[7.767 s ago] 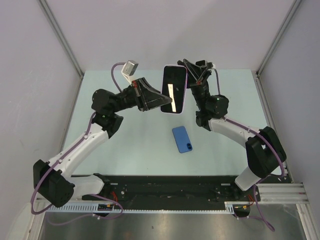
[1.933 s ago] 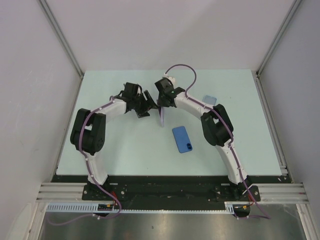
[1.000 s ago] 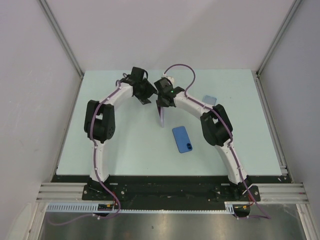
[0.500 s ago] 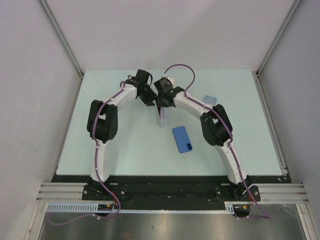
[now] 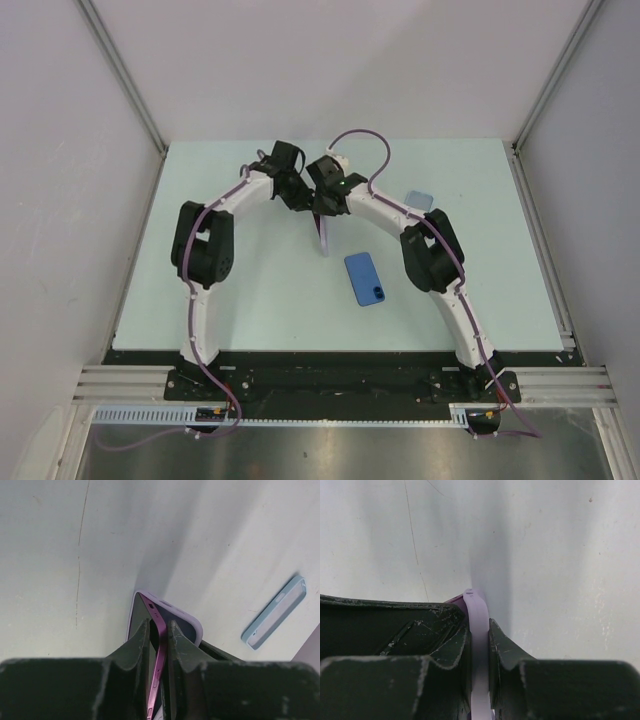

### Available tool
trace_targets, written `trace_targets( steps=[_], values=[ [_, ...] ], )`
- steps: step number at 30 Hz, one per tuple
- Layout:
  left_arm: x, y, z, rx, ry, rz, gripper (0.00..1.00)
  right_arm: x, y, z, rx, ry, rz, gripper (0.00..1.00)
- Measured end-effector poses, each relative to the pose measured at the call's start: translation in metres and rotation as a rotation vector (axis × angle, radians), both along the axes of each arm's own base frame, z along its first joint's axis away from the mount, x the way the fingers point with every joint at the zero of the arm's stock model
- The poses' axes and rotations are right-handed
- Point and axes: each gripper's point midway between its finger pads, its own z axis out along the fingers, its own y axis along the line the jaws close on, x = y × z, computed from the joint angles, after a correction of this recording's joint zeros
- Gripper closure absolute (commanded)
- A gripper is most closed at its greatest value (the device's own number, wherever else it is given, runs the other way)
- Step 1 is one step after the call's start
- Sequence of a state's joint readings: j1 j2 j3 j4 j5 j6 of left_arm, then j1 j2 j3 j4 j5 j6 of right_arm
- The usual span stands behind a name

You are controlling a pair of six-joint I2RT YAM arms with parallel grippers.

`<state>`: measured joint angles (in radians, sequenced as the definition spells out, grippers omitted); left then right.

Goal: Take the phone out of the phone case
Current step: Remove the phone case from the phone.

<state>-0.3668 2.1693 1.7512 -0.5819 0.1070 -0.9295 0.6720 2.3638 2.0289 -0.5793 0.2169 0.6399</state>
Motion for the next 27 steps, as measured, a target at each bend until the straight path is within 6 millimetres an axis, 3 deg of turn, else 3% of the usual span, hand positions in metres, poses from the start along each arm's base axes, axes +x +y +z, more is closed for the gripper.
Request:
trace_targets(
  steps=[27],
  values=[
    [-0.013,0.008,0.001,0.004,-0.028,-0.025,0.99,-0.011,-0.003,0.000,0.037,0.067,-0.006,1.00]
  ],
)
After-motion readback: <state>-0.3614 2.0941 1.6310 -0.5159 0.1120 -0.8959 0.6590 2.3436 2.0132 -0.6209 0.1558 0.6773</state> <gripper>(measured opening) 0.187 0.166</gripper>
